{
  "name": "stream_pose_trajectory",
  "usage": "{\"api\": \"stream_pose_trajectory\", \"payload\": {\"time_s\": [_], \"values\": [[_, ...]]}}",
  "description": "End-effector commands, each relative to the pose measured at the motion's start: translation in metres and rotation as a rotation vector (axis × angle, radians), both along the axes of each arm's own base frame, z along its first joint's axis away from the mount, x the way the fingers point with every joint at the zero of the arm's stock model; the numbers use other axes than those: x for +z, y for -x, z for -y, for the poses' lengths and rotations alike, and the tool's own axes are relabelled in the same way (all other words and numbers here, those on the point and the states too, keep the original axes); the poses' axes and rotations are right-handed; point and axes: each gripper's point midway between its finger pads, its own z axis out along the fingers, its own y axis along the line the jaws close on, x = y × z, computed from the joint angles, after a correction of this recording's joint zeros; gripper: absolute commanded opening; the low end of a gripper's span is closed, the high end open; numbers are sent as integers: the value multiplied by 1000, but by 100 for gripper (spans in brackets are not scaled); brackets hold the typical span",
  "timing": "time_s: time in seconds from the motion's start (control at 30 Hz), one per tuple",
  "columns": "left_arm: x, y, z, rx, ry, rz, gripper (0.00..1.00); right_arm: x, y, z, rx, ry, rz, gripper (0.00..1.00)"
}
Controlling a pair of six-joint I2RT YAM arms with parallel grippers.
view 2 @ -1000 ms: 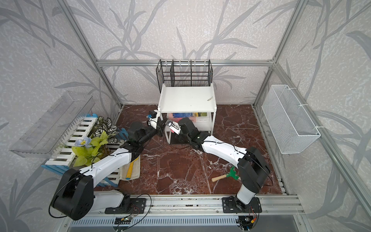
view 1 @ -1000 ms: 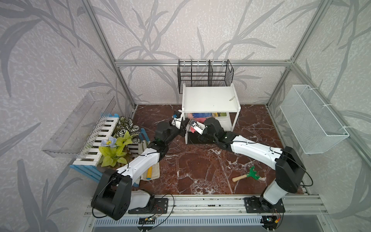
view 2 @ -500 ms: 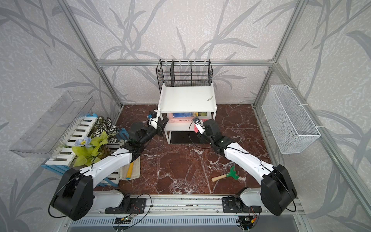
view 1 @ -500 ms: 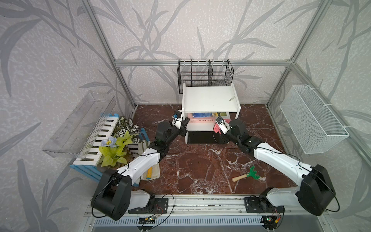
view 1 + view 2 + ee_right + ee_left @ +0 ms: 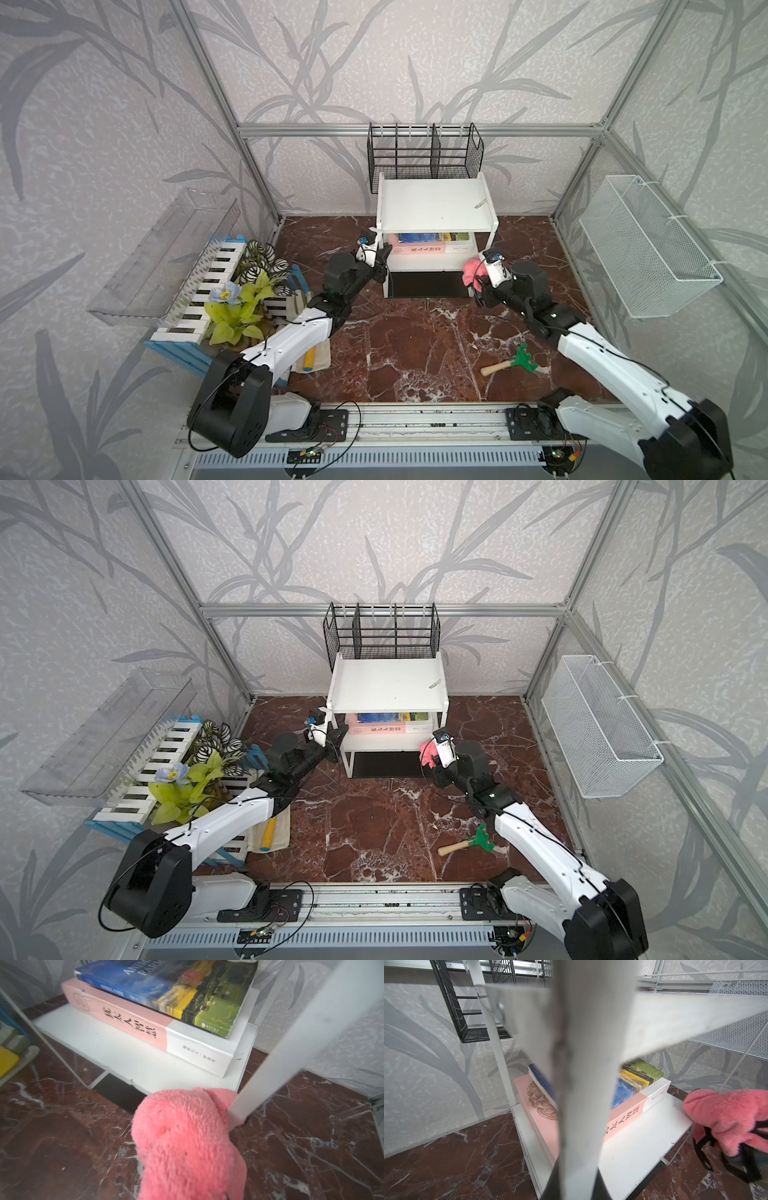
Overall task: Wipe the bookshelf clean with a cloth
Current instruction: Hold the shelf at the center of the board.
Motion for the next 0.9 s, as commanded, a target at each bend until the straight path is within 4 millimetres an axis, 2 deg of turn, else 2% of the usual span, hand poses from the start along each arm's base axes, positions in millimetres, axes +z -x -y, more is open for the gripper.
{"api": "stream_pose_trajectory", "payload": {"time_s": [0.0, 0.1, 0.17, 0.23, 0.27, 0.3, 0.33, 0.43, 0.47, 0.5, 0.53, 0.57, 0.63, 0.8, 0.83, 0.87], "values": [[-19, -17, -23, 147, 75, -104, 0, 54, -4, -5, 20, -88, 80, 0], [-20, -20, -23, 153, 51, -110, 0, 115, -7, -9, 48, -122, 202, 0], [-20, -21, -23, 154, 45, -108, 0, 150, -10, 0, 1, -128, 305, 0], [-18, -20, -24, 155, 47, -102, 0, 168, -18, 14, -84, -112, 386, 0], [-17, -19, -24, 154, 48, -99, 0, 166, -23, 22, -131, -95, 402, 0], [-18, -19, -24, 155, 48, -99, 0, 155, -30, 27, -173, -70, 387, 0], [-18, -18, -25, 157, 48, -98, 0, 133, -38, 31, -209, -49, 349, 0], [-20, -17, -27, 167, 42, -99, 0, 17, -51, 38, -287, 5, 147, 0], [-20, -17, -29, 174, 40, -97, 0, -15, -52, 38, -306, -14, 88, 0], [-19, -17, -29, 178, 38, -95, 0, -37, -49, 36, -307, -33, 42, 0], [-20, -17, -30, 183, 34, -95, 0, -47, -45, 35, -308, -59, 9, 0], [-19, -17, -31, 184, 31, -96, 0, -44, -42, 34, -306, -83, 5, 0], [-20, -15, -30, 177, 31, -103, 0, -8, -40, 36, -303, -119, 78, 0], [-22, -14, -30, 175, 43, -112, 0, 117, -28, 37, -209, -252, 316, 0], [-23, -14, -29, 172, 44, -116, 0, 135, -25, 39, -196, -269, 351, 0], [-23, -14, -28, 169, 44, -116, 0, 145, -25, 40, -192, -274, 368, 0]]}}
